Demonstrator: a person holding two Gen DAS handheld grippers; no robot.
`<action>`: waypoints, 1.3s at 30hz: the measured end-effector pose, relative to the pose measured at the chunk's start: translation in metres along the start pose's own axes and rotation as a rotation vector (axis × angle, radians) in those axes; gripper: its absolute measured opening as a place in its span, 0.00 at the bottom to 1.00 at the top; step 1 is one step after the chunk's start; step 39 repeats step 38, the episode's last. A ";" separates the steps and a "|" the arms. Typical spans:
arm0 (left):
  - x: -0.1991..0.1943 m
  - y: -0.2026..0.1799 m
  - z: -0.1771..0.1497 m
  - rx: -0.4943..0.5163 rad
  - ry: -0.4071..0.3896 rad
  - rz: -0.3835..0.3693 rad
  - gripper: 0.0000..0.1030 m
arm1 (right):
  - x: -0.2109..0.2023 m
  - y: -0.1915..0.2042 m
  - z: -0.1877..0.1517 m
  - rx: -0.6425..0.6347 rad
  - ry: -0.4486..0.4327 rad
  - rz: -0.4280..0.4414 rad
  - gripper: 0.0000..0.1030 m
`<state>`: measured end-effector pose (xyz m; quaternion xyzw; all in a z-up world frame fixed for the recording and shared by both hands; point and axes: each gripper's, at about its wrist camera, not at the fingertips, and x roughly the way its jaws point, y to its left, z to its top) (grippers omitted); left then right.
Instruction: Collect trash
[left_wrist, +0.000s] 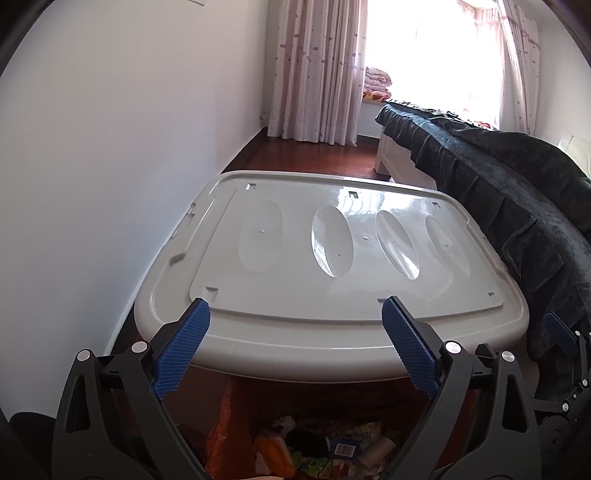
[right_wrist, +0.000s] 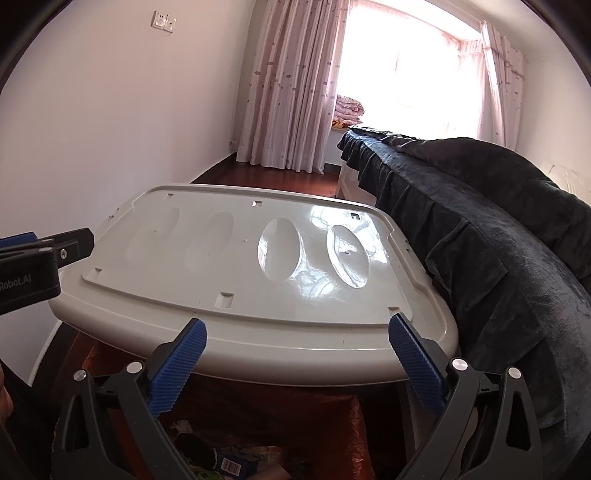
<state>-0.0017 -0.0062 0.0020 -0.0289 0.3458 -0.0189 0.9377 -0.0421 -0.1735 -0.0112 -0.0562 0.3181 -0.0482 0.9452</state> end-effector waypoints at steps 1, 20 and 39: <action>0.000 0.000 0.000 0.001 0.001 -0.003 0.89 | 0.000 0.000 0.000 -0.002 -0.001 0.000 0.94; -0.007 -0.006 0.004 0.045 -0.051 0.011 0.90 | -0.002 0.004 -0.003 -0.027 -0.019 -0.012 0.95; -0.002 -0.005 0.005 0.037 -0.026 0.007 0.91 | -0.005 0.004 -0.002 -0.029 -0.028 -0.013 0.95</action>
